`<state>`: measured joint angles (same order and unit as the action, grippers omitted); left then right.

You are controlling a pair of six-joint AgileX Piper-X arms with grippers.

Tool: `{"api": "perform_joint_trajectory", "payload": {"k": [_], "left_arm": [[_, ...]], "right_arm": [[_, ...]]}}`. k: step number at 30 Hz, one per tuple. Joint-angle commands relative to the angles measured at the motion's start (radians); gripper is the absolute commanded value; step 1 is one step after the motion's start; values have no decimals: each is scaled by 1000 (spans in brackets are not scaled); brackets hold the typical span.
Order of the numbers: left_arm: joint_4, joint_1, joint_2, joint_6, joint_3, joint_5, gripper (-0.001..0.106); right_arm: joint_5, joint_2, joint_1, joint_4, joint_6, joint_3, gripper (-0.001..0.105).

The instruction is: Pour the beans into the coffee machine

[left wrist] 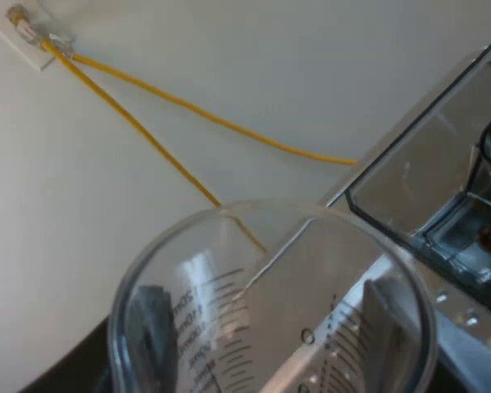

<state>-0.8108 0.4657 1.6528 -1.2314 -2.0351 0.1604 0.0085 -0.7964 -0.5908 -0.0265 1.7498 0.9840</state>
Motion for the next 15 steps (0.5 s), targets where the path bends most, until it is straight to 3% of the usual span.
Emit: {"api": "perform_joint_trajectory", "payload": {"k": [1, 8, 11, 15], "left_arm": [[28, 8, 1, 40, -31, 47, 31], [38, 18, 25, 94, -47, 54, 31], [39, 31, 43, 125, -58, 89, 31], [80, 56, 51, 234, -63, 137, 31]], "right_arm": [[-8, 11, -2, -15, 3, 7, 62], [-8, 13, -2, -15, 3, 7, 62], [-8, 13, -2, -15, 3, 7, 62], [-8, 13, -2, -15, 3, 7, 62]]}}
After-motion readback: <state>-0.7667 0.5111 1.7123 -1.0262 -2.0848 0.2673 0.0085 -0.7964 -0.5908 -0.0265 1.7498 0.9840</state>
